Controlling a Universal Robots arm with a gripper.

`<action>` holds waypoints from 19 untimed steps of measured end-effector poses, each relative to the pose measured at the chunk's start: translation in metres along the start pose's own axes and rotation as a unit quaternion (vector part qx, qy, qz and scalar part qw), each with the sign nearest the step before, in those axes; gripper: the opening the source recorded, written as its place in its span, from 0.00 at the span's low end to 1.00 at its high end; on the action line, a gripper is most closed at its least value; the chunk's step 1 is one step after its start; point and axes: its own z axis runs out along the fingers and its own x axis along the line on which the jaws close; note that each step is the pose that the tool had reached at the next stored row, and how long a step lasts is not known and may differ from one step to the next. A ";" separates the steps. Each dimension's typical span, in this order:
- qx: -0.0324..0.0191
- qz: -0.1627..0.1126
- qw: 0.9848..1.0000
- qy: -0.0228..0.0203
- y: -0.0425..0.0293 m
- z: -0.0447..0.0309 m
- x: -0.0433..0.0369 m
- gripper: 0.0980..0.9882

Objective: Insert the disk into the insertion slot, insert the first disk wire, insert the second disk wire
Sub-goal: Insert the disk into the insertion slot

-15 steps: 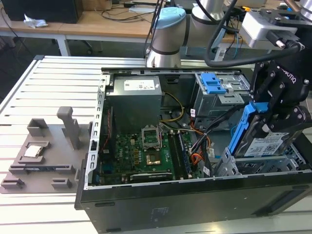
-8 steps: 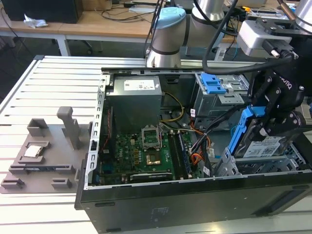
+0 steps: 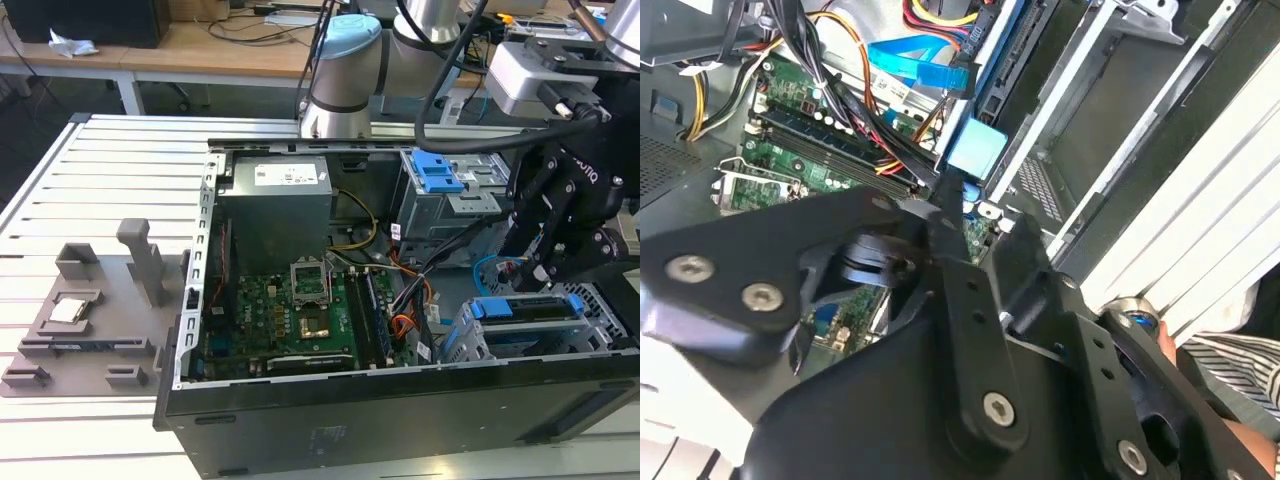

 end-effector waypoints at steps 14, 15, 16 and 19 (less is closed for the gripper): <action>-0.001 0.000 1.000 0.000 -0.0091 0.0006 -0.0008 0.01; -0.001 0.000 1.000 0.000 -0.0122 0.0005 -0.0010 0.01; -0.001 0.000 1.000 0.000 -0.0146 0.0004 -0.0011 0.01; -0.003 0.000 1.000 0.000 -0.0216 0.0016 -0.0013 0.01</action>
